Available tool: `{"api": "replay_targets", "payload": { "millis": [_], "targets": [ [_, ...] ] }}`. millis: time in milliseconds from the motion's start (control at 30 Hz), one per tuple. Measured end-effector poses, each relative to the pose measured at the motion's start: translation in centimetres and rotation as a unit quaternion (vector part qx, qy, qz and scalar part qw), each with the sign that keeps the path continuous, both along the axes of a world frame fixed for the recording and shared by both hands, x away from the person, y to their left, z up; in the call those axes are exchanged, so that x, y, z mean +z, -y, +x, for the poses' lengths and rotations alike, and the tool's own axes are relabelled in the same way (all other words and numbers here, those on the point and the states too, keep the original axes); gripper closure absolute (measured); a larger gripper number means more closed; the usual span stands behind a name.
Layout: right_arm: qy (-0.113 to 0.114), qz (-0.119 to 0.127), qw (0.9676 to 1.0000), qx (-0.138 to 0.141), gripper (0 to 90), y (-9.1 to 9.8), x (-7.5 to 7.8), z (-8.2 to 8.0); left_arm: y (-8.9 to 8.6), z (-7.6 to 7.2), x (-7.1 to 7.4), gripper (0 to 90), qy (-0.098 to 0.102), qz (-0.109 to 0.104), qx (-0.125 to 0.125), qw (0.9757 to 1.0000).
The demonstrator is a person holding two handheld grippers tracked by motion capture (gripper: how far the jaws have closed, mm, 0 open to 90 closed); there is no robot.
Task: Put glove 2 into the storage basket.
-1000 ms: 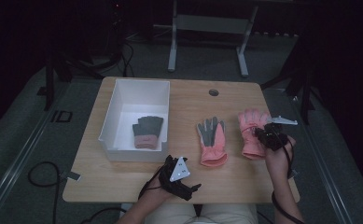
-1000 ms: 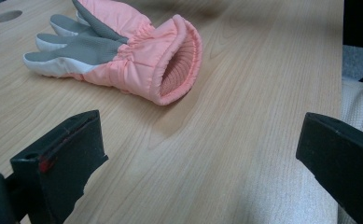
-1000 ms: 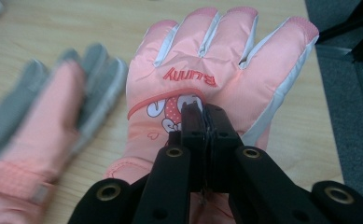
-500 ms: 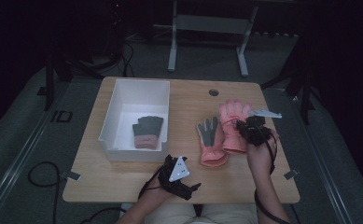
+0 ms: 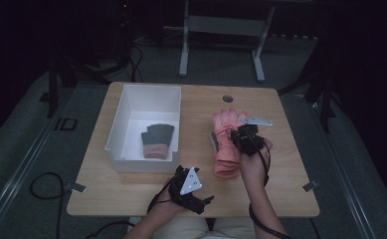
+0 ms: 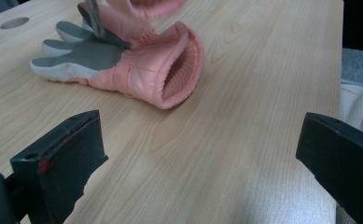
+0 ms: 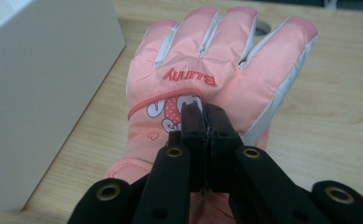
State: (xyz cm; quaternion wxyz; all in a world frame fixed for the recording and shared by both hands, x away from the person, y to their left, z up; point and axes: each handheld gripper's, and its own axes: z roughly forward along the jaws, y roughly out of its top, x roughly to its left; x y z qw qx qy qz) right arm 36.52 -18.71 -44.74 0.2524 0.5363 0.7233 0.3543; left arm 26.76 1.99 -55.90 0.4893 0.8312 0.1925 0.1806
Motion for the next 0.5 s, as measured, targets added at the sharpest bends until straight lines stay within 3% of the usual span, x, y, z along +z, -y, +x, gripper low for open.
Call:
{"api": "replay_targets", "payload": {
  "millis": [300,500],
  "targets": [
    [-0.038,-0.023,0.999,-0.01,87.2,-0.1,-3.6,0.9,0.1,0.0,0.0,0.7,-0.002,-0.001,0.001,1.0],
    [-0.046,-0.029,0.9985,-0.01,86.5,0.0,-4.6,1.2,0.3,0.0,-0.1,0.7,-0.005,0.001,-0.001,1.0]
  ]
}}
